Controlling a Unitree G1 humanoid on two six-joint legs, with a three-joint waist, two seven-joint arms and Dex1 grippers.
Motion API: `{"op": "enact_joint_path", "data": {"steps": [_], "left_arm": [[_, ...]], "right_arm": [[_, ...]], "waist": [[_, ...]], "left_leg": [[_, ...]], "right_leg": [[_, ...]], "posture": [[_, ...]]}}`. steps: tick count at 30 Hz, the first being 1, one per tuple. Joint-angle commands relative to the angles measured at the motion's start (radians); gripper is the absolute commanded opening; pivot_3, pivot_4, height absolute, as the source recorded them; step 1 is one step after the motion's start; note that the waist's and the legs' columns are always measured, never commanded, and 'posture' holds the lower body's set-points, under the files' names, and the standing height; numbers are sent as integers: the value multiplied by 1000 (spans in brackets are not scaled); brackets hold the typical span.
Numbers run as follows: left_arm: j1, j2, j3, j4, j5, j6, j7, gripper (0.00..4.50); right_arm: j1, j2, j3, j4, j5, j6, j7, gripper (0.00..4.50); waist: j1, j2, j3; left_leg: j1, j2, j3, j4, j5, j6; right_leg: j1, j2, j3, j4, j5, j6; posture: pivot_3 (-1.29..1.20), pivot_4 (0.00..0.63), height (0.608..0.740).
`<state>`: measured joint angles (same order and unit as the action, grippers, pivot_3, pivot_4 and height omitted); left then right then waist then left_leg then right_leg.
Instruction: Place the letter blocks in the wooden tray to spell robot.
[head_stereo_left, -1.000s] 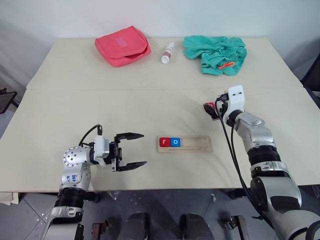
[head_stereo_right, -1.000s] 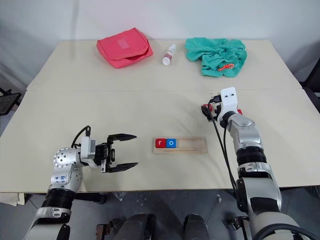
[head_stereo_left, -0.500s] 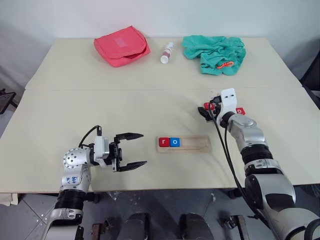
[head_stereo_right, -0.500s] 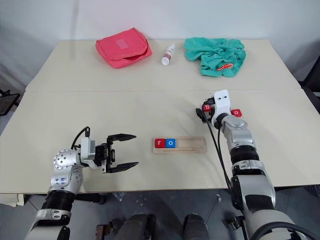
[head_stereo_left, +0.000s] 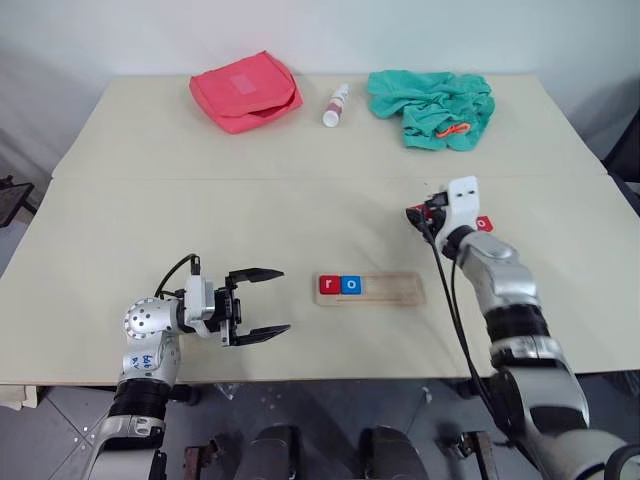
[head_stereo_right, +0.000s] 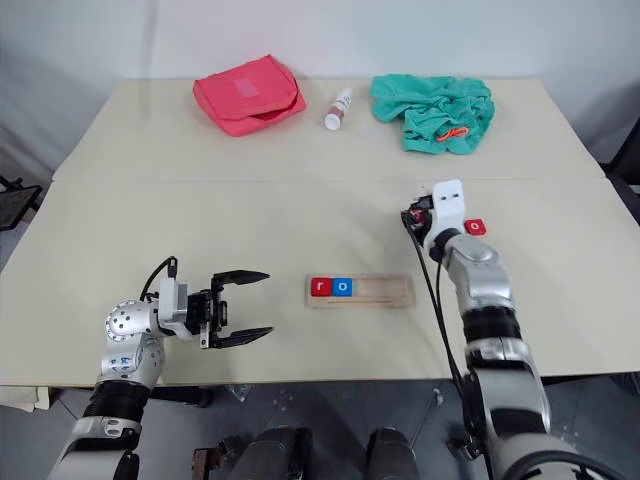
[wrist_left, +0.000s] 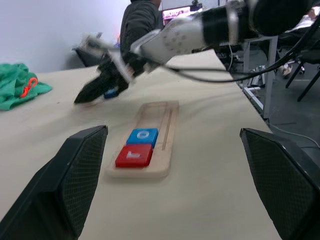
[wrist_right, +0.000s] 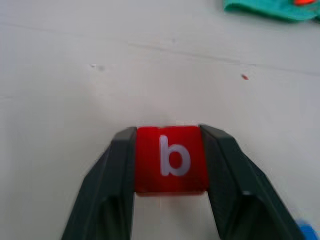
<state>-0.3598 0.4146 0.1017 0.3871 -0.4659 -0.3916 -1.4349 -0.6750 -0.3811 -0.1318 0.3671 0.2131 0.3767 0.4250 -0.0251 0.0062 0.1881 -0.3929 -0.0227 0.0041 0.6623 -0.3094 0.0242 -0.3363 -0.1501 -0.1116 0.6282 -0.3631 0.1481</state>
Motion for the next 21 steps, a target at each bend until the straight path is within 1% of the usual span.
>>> {"op": "enact_joint_path", "data": {"steps": [1,5,8,10,15,21], "left_arm": [[-8,13,16,20,-14,-22,-11,4500],[-18,18,24,40,-16,-25,-10,4500],[-37,18,25,66,-14,-28,-14,4500],[-52,17,24,81,-13,-28,-16,4500],[-77,12,19,99,-13,-27,-25,4500],[-88,6,12,93,-12,-16,-29,4500]], "right_arm": [[77,-41,-58,-305,72,137,-14,1483],[232,-72,-111,-573,108,272,-53,1483],[415,-43,-180,-786,129,381,-128,1483],[500,-21,-196,-869,136,425,-163,1483],[598,68,-219,-961,139,480,-262,1483],[619,106,-217,-936,138,466,-303,1483]], "waist": [[0,0,0],[2,0,0],[19,0,0],[24,0,0],[24,0,0],[23,0,0]], "left_leg": [[0,0,1,0,0,0],[0,1,3,0,0,0],[0,0,3,0,0,0],[0,0,3,0,0,0],[0,0,7,1,0,0],[1,1,8,1,0,0]], "right_leg": [[-1,0,0,0,0,0],[-1,0,1,0,0,0],[-1,0,1,0,0,0],[-2,0,2,0,0,0],[-2,0,5,0,0,0],[-2,1,6,0,0,0]], "posture": [[0,150,740],[0,150,740],[0,150,740],[0,150,740],[0,150,740],[0,150,740]]}}
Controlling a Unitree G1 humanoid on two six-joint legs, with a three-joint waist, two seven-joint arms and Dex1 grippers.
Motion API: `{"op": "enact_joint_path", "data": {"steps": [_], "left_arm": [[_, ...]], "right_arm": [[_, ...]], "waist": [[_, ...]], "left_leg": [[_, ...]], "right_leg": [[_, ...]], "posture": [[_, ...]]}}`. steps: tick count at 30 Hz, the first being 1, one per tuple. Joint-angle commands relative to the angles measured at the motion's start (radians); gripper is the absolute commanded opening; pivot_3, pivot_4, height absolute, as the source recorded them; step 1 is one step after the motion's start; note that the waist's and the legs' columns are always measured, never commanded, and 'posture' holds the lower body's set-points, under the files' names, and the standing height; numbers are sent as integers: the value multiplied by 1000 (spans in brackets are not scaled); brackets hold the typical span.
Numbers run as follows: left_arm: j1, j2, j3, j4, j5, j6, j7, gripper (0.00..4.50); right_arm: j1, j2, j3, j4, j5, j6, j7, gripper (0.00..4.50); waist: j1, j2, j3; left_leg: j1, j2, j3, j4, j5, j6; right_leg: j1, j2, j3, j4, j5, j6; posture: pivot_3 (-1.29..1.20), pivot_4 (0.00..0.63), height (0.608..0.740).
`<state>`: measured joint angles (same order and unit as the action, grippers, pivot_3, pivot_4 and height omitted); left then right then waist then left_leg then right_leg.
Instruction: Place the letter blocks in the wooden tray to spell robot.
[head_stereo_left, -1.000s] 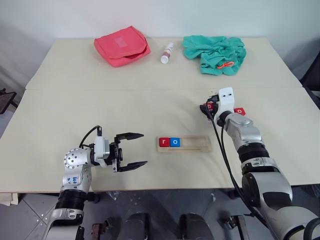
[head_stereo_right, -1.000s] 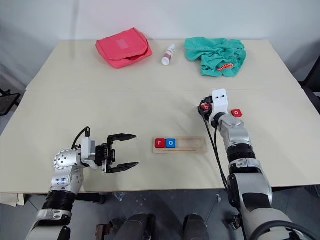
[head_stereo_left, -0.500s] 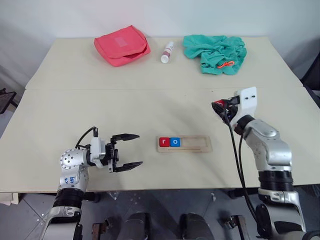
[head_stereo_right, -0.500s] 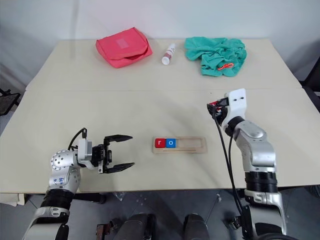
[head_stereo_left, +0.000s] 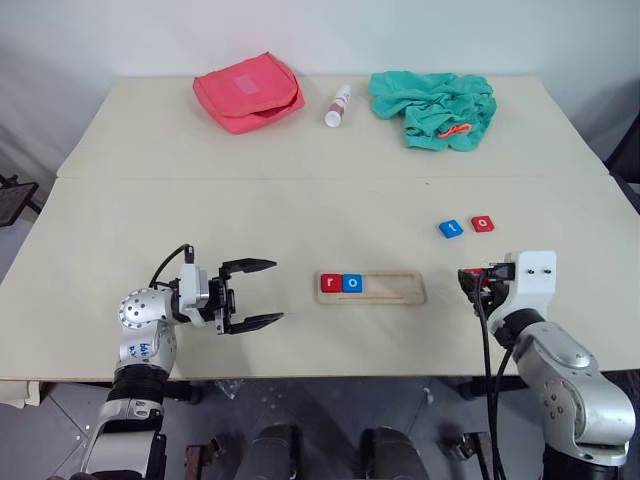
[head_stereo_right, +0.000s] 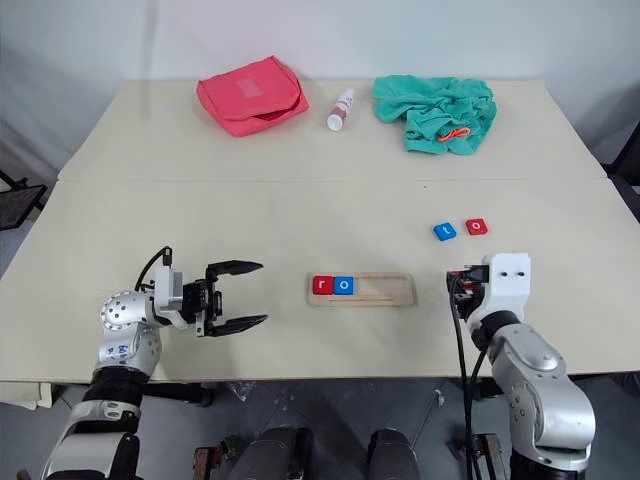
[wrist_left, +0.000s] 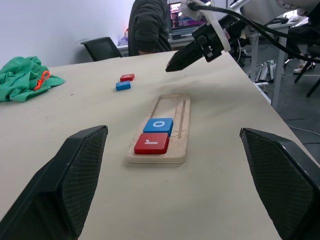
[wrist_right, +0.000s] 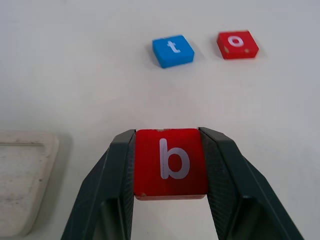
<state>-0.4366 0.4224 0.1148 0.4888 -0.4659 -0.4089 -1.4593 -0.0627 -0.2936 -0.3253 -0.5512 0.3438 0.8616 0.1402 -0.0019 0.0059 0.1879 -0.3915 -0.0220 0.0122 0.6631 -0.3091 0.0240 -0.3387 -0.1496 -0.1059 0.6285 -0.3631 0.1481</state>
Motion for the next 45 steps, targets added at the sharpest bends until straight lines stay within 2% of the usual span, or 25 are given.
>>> {"op": "enact_joint_path", "data": {"steps": [1,4,13,17,20,26,29,31,37,45], "left_arm": [[-9,0,-2,-17,-15,7,-7,4500],[-4,3,-3,-31,-19,17,-9,4500],[10,17,4,-61,-34,41,-32,4500],[5,27,7,-51,-39,45,-49,4500],[3,42,12,-35,-44,45,-75,4500],[-1,71,12,13,-41,25,-107,4500],[-6,69,12,27,-40,13,-97,4500],[0,62,9,19,-42,7,-88,4500],[40,60,10,-26,-51,8,-74,4500],[119,68,21,-121,-57,21,-34,4500]], "right_arm": [[6,24,-21,-8,7,-26,-21,1483],[-2,28,-16,15,3,-42,-21,1483],[12,27,-22,10,21,-65,-8,4450],[19,-54,-33,11,42,-78,80,4483],[32,-187,-25,40,44,-114,211,4483],[31,-476,2,161,46,-241,525,4483],[-16,-670,82,312,-6,-387,769,4483],[-93,-738,150,435,-38,-486,886,4483],[-289,-781,312,704,-149,-671,1073,4483],[-492,-714,464,944,-271,-801,1176,4483]], "waist": [[0,0,0],[1,0,0],[0,0,0],[1,0,0],[1,0,0],[1,0,0],[1,0,0],[0,-1,0],[0,-1,0],[0,-1,0]], "left_leg": [[0,0,0,0,0,0],[0,0,0,0,0,0],[0,0,0,0,0,0],[0,0,0,0,0,0],[0,0,0,0,0,0],[0,0,2,0,0,0],[0,0,3,0,0,1],[0,0,3,1,0,1],[0,1,4,2,0,2],[-1,1,3,2,0,2]], "right_leg": [[0,0,0,0,0,0],[0,0,0,0,0,0],[0,0,0,0,0,0],[0,0,0,0,0,0],[0,0,0,0,0,0],[0,0,0,-1,0,0],[1,-1,0,-2,0,0],[1,-1,0,-2,0,0],[1,-1,-2,-2,0,0],[1,-1,-2,-3,0,0]], "posture": [[0,150,740],[0,150,740],[0,150,740],[0,150,740],[0,150,740],[0,150,740],[0,150,740],[0,150,740],[0,150,740],[0,150,740]]}}
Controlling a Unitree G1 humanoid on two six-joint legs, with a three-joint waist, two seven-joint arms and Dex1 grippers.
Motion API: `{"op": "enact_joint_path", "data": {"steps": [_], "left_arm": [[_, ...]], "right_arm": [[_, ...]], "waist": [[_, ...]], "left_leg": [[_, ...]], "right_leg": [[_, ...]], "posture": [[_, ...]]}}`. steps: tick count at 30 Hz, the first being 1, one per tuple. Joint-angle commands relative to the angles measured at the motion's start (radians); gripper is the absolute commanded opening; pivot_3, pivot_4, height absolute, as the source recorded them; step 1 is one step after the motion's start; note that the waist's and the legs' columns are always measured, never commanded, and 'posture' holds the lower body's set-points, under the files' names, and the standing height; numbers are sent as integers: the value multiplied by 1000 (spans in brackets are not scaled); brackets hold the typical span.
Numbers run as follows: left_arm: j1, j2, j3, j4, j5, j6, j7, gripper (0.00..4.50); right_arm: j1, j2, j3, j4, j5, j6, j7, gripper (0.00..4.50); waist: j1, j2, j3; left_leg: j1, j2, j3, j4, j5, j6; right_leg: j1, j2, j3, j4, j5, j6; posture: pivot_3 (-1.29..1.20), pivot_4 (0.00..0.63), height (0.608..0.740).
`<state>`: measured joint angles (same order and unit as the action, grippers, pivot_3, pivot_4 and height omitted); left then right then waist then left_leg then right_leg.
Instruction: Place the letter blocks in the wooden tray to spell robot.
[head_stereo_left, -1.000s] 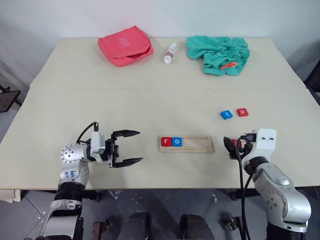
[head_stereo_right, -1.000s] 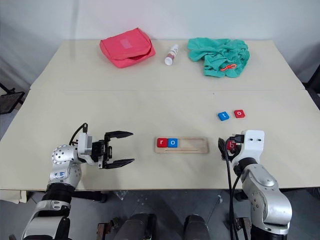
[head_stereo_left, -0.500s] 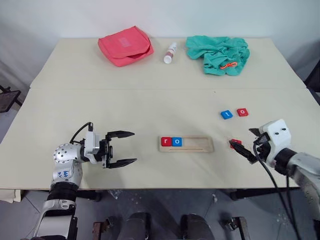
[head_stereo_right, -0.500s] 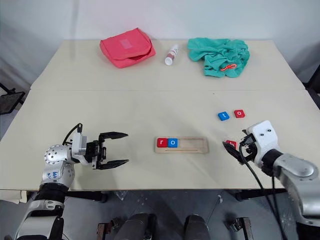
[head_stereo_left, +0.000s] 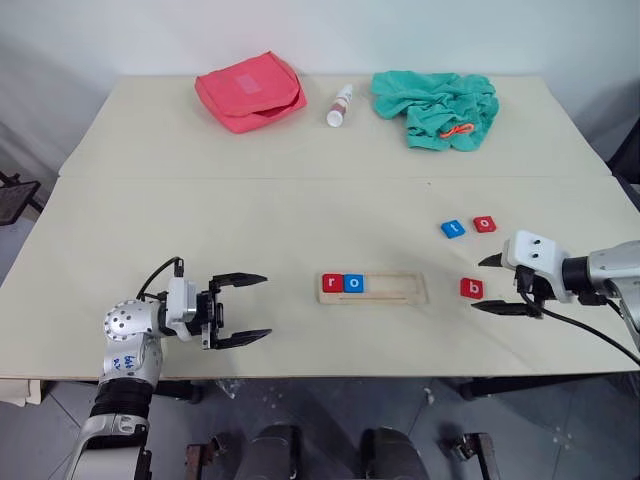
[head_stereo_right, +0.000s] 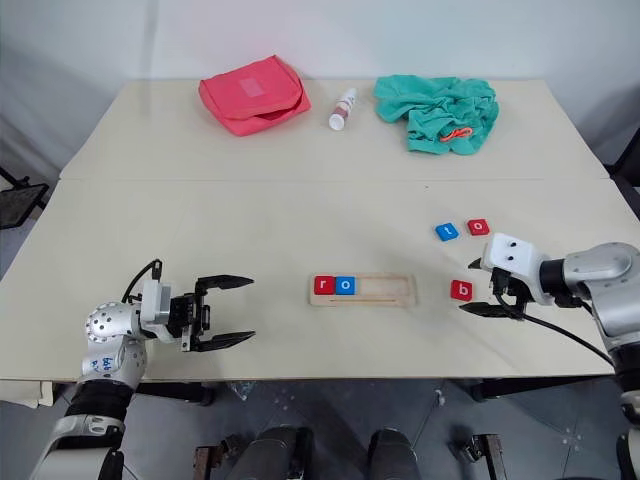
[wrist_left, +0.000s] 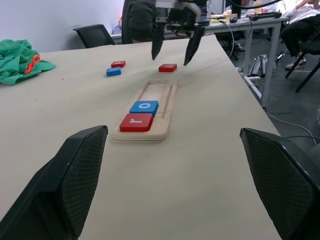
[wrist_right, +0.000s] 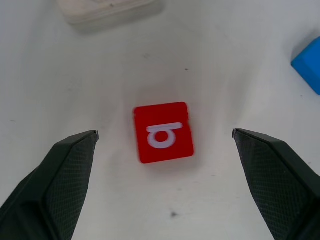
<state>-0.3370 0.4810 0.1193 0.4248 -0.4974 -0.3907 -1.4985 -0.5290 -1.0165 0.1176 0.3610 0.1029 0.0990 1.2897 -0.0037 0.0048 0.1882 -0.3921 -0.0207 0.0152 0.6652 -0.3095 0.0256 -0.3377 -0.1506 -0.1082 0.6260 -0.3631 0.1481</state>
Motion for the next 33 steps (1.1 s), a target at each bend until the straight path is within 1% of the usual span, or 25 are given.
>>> {"op": "enact_joint_path", "data": {"steps": [1,3,6,10,12,13,14,17,19,22,25,28,33], "left_arm": [[27,9,17,-67,-25,5,10,4500],[40,11,20,-82,-27,9,16,4500],[57,13,23,-102,-29,12,26,4500],[70,16,24,-117,-32,14,33,4500],[73,17,23,-121,-33,16,36,4500],[74,18,23,-122,-32,16,37,4500],[73,18,23,-121,-32,17,37,4500],[59,20,24,-105,-28,14,36,4500],[41,18,21,-84,-24,9,33,4500],[21,10,17,-63,-20,3,31,4500],[0,2,11,-40,-15,-6,29,4500],[-15,-3,9,-23,-12,-12,25,4500],[-23,-9,4,-14,-13,-19,17,4500]], "right_arm": [[-36,12,31,46,-42,-47,35,4483],[-53,18,49,70,-67,-56,40,4483],[-72,26,72,100,-99,-71,49,3912],[-76,31,68,86,-87,-56,65,2665],[-75,31,62,77,-81,-49,70,1948],[-75,30,60,73,-80,-46,73,1658],[-75,28,53,60,-71,-46,77,1465],[-98,14,23,-29,-34,32,85,1468],[-139,17,16,-102,-12,134,86,1468],[-185,25,33,-185,0,213,100,1468],[-238,66,67,-237,-7,318,72,1468],[-260,105,97,-253,-28,332,61,1468],[-298,212,177,-269,-60,373,30,1468]], "waist": [[3,0,0],[3,0,0],[2,0,0],[2,-1,-1],[2,-1,-1],[2,-1,-1],[2,-1,-1],[2,-1,-1],[2,0,0],[2,0,0],[1,0,0],[3,0,0],[0,0,0]], "left_leg": [[-1,0,0,0,0,0],[-1,0,-1,1,0,0],[-1,0,-1,1,0,0],[0,0,-2,2,0,0],[0,0,-2,2,0,0],[0,0,-2,2,0,0],[0,0,-2,2,0,0],[0,0,-2,2,0,0],[0,0,-2,2,0,0],[-1,0,-1,2,0,0],[-1,0,-2,2,0,-1],[-1,0,-2,1,0,-1],[-2,0,-3,2,0,-1]], "right_leg": [[0,0,0,0,0,0],[0,0,0,0,0,0],[1,0,-1,0,0,0],[2,0,-1,0,0,0],[2,0,-1,0,0,0],[3,0,-1,0,0,0],[3,0,-1,0,0,0],[2,0,-1,0,0,0],[2,0,-1,0,0,0],[0,0,-1,0,0,0],[0,0,-1,0,0,0],[0,0,-1,0,0,0],[-1,0,-1,1,0,0]], "posture": [[0,150,740],[0,150,740],[0,150,740],[0,150,740],[0,150,740],[0,150,740],[0,150,740],[0,150,740],[0,150,740],[0,150,740],[0,150,740],[0,150,740],[0,150,740]]}}
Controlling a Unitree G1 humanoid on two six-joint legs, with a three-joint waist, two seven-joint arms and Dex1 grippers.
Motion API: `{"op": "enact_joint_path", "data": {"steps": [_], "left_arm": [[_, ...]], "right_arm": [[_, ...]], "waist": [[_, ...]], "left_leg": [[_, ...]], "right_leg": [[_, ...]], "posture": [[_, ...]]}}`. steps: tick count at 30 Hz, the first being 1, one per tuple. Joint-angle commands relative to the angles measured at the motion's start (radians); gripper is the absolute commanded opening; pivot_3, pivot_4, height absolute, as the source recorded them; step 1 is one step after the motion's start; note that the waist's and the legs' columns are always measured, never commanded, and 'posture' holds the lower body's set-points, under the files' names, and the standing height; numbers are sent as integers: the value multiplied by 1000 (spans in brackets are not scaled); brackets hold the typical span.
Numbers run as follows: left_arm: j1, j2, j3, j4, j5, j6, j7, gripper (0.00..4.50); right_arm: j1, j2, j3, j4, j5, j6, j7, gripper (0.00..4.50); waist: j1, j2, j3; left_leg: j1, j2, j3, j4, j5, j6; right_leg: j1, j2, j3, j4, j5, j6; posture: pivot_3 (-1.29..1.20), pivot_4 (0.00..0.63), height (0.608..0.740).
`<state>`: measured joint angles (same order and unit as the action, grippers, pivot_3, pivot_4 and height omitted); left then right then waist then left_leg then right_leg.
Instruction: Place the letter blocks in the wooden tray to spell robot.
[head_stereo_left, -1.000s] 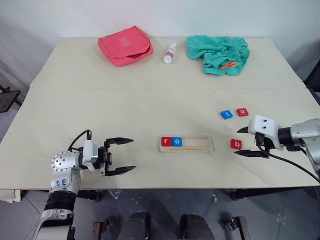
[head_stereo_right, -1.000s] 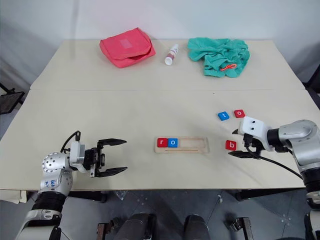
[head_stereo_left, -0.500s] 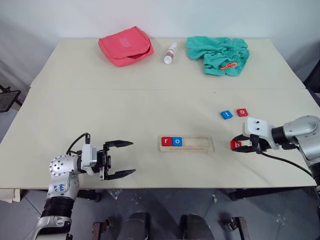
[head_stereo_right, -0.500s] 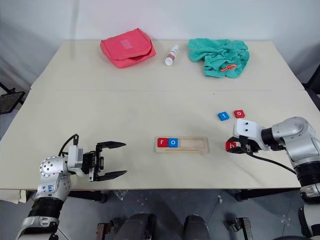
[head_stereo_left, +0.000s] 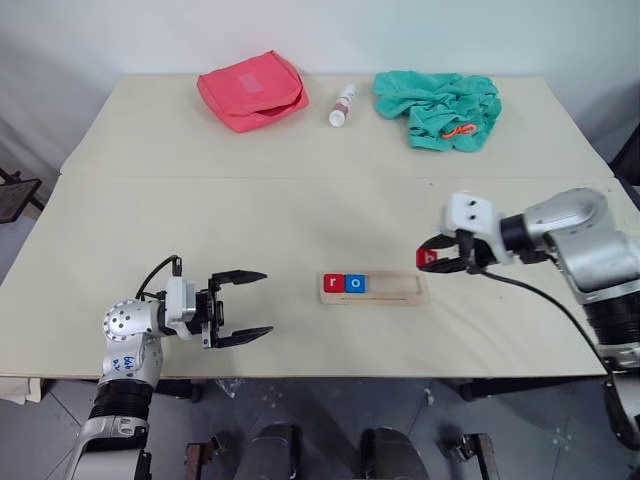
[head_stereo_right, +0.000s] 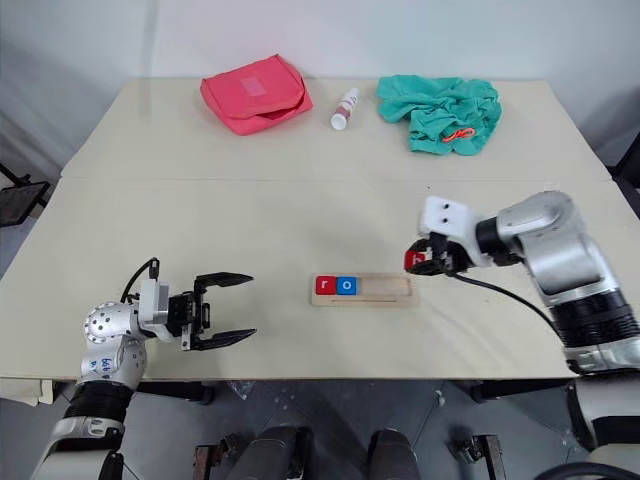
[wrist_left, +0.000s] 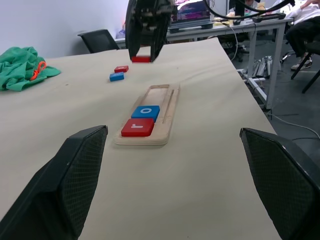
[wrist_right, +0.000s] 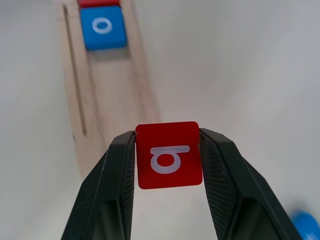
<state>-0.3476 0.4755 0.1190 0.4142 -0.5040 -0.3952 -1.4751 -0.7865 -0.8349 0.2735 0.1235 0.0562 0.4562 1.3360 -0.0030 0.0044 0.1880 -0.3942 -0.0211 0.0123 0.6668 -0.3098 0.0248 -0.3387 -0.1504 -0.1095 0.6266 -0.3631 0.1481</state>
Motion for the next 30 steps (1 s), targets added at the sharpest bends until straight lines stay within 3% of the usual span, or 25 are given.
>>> {"op": "enact_joint_path", "data": {"steps": [1,30], "left_arm": [[-12,-4,4,-3,-6,-15,-9,4500],[0,-11,4,-7,-2,-34,3,4500]], "right_arm": [[-46,44,31,-31,-20,17,-19,1468],[-59,146,159,-112,-64,82,-20,1468]], "waist": [[-2,0,0],[-2,0,0]], "left_leg": [[0,0,0,0,0,0],[-2,0,-2,1,0,0]], "right_leg": [[-1,0,0,0,0,0],[-2,0,-2,2,0,0]], "posture": [[0,150,740],[0,150,740]]}}
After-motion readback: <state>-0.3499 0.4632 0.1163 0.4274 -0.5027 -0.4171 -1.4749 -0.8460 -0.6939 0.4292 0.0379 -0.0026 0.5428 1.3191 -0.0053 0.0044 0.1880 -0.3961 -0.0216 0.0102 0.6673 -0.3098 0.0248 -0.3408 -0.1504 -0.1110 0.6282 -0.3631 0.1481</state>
